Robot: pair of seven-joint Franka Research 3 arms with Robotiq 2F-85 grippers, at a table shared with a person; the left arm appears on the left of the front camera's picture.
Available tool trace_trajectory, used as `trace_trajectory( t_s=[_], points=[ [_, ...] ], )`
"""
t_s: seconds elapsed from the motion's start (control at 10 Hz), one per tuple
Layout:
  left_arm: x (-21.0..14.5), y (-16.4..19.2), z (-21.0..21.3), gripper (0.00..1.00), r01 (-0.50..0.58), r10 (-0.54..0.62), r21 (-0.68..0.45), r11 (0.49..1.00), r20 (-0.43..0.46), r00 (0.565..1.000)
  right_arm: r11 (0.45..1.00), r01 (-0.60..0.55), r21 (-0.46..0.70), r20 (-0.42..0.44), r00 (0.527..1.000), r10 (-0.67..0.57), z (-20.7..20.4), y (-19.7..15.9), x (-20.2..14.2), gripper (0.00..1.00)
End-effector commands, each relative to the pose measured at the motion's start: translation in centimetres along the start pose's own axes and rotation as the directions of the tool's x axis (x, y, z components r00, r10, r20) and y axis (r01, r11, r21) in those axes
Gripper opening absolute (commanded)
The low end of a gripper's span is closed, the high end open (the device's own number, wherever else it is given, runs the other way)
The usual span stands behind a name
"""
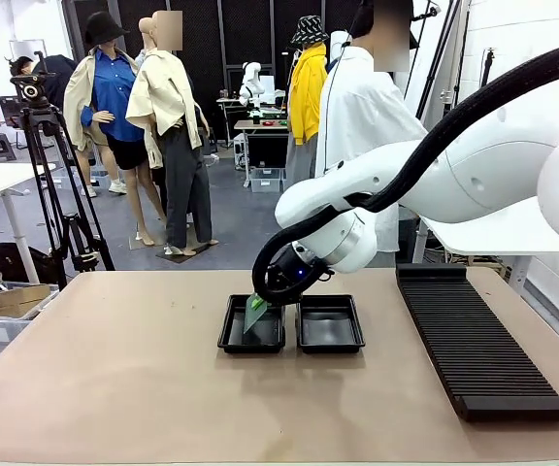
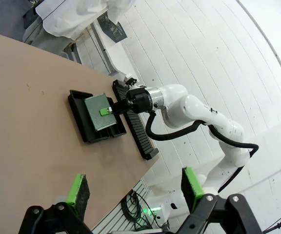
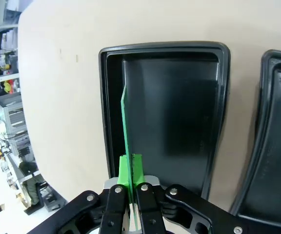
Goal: Inspect and transfer BCBs to ESD trays.
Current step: Pick up the Blank PCB from the PCB Rack and place it in the left ESD tray.
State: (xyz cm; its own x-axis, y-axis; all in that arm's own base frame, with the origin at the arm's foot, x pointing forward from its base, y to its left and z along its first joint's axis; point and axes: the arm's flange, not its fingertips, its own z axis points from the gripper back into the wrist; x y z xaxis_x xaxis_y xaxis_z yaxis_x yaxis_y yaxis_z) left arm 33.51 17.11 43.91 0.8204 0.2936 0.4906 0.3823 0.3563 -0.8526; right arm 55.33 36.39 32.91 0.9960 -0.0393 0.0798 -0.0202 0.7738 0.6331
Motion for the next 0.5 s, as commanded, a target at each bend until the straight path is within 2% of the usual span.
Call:
trace_trajectory(
  t_s=[0.0, 0.4],
  points=[
    [0.0, -0.2, 0.2, 1.00, -0.003, 0.003, -0.011, 1.000, 0.004, 1.000, 1.000, 0.019, -0.023, 0.023, 1.000, -0.018, -1.4, 0.8, 1.0, 0.00],
    [0.0, -0.2, 0.2, 1.00, -0.003, 0.003, -0.011, 1.000, 0.004, 1.000, 0.999, 0.023, -0.026, 0.033, 0.999, -0.022, -2.6, 1.3, 1.6, 0.00]
  ],
)
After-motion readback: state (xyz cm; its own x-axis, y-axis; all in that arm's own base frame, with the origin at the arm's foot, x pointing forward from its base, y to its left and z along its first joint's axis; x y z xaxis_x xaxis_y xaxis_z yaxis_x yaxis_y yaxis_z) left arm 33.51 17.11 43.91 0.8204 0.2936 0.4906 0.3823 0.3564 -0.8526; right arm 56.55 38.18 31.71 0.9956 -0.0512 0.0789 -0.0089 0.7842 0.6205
